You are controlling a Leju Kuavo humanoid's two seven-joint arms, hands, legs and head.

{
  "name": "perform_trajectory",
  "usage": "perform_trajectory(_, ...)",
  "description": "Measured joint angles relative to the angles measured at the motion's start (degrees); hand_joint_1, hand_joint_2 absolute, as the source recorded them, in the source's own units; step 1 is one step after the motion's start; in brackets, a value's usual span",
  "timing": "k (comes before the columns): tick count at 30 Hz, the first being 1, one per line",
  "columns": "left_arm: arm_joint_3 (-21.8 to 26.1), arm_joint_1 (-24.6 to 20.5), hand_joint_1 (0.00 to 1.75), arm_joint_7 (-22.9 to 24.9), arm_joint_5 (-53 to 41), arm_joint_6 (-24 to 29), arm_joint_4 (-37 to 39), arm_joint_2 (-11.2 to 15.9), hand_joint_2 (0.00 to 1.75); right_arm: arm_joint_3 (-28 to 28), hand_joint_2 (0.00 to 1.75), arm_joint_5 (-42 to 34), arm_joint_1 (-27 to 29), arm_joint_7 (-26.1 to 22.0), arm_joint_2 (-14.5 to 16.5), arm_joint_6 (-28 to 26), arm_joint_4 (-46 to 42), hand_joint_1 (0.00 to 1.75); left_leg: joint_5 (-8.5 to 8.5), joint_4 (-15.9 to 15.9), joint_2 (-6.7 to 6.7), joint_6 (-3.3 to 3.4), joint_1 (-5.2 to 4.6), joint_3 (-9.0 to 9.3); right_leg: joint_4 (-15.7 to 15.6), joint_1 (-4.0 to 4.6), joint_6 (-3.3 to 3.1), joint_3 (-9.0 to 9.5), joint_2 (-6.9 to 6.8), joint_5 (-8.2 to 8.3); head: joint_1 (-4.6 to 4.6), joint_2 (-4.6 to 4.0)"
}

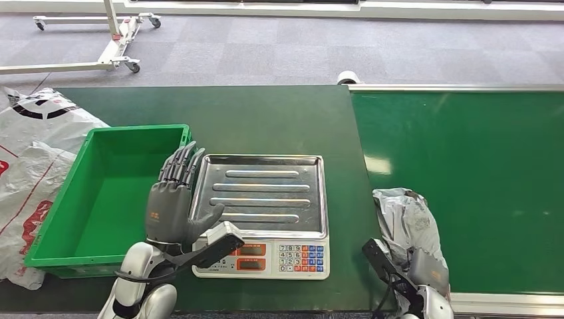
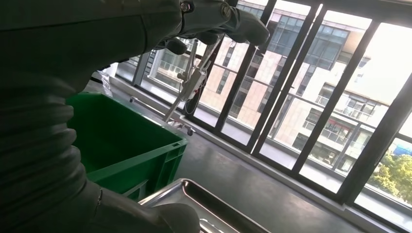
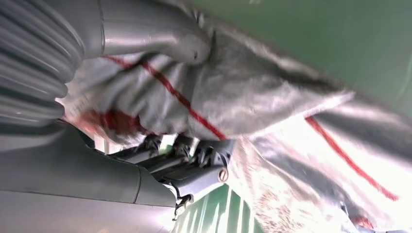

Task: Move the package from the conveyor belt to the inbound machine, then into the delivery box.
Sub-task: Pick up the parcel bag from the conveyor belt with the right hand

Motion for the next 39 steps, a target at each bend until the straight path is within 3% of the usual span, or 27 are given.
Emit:
perform_trajectory(14,0.37,-0.10,0.00,-1.84,2.58,1.03,0.78,0.32,1.75,-4.67,1.75,1.69,3.54,-1.36,0.63,-2.86,-9.40,1.75,0.00,0.00,0.04,0.00,-0.01,-0.09,0.00,-0.01,0.00,-0.12,0.00,0.00,0.00,0.00)
perform_trajectory(21,0.37,-0.73,0.00,-2.94,4.49,1.07,0.84,0.32,1.75,-9.55,1.75,3.73,3.18,-6.72,0.92,-11.04,-18.07,1.75,0.00,0.00,0.05,0.00,-0.04,-0.12,0.01,-0.04,0.01,-0.12,0.00,0.01,-0.01,0.00)
perform_trajectory(27,0.37,-0.39,0.00,-4.80,5.19,1.72,0.65,0.32,1.75,-13.17,1.75,5.87,-2.69,-10.05,-0.90,-13.21,-26.26,1.75,0.01,0.01,0.08,0.01,-0.06,-0.07,0.01,-0.06,0.02,-0.10,0.04,0.03,0.00,0.00)
perform_trajectory(34,0.37,-0.08,0.00,-5.43,5.53,2.35,0.65,0.33,1.75,-13.30,1.75,6.31,-6.11,-11.31,-2.38,-14.81,-28.41,1.75,0.01,0.00,0.05,0.01,-0.05,-0.38,0.04,-0.06,0.02,-0.11,0.02,0.03,0.01,0.00)
perform_trajectory(39,0.37,-0.56,0.00,-6.09,6.55,3.11,0.68,0.32,1.75,-8.36,1.75,1.87,-18.30,-13.63,-5.41,-12.55,-22.97,1.75,0.04,0.00,0.33,0.00,-0.06,-0.60,0.07,-0.08,0.02,-0.19,0.23,0.15,0.00,0.00)
